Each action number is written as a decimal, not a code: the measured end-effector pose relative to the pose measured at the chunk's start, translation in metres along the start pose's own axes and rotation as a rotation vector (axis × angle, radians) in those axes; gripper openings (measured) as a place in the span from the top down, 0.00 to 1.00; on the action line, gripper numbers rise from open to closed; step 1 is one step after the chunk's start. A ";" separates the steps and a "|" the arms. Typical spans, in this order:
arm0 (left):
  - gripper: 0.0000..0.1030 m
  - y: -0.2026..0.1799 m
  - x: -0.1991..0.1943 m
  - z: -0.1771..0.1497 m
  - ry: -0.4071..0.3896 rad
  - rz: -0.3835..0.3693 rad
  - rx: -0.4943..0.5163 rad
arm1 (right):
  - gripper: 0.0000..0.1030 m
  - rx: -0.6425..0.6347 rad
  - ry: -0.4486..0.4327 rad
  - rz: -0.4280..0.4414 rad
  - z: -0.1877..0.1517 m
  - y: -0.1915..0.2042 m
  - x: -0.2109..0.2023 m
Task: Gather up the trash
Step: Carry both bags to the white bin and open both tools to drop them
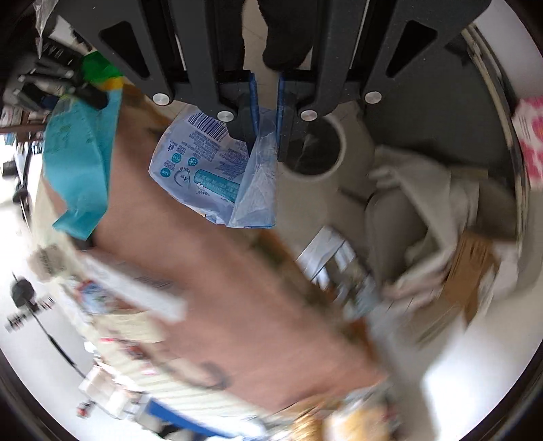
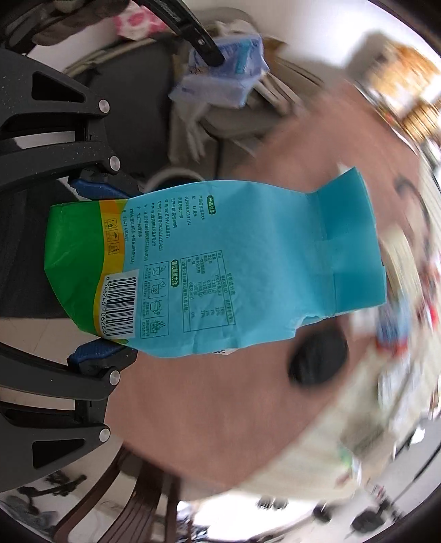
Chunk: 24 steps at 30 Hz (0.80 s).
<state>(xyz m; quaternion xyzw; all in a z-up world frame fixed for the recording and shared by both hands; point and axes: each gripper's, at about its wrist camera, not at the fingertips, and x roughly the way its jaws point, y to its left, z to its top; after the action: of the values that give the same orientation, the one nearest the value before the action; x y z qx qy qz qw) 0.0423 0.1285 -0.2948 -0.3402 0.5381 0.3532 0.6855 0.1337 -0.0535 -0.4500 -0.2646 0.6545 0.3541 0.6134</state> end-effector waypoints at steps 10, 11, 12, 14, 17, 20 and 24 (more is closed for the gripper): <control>0.94 0.143 0.205 -0.061 0.277 -0.026 -0.318 | 0.35 -0.158 0.304 0.085 -0.050 0.146 0.270; 0.94 0.151 0.233 -0.067 0.304 -0.039 -0.346 | 0.35 -0.161 0.325 0.091 -0.051 0.154 0.303; 0.94 0.158 0.256 -0.073 0.326 -0.055 -0.369 | 0.35 -0.168 0.345 0.096 -0.051 0.160 0.332; 0.94 0.168 0.311 -0.081 0.384 -0.115 -0.401 | 0.35 -0.175 0.374 0.093 -0.053 0.175 0.397; 0.91 0.180 0.379 -0.090 0.434 -0.136 -0.428 | 0.33 -0.189 0.414 0.105 -0.062 0.189 0.479; 0.88 0.186 0.424 -0.092 0.450 -0.134 -0.421 | 0.32 -0.205 0.445 0.106 -0.067 0.200 0.553; 0.65 0.192 0.453 -0.092 0.437 -0.095 -0.389 | 0.20 -0.231 0.422 0.110 -0.049 0.221 0.606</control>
<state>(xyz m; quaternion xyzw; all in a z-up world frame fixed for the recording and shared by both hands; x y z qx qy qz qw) -0.0897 0.2037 -0.7724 -0.5580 0.5786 0.3357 0.4910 -0.1338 0.0962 -1.0197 -0.3652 0.7368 0.3961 0.4086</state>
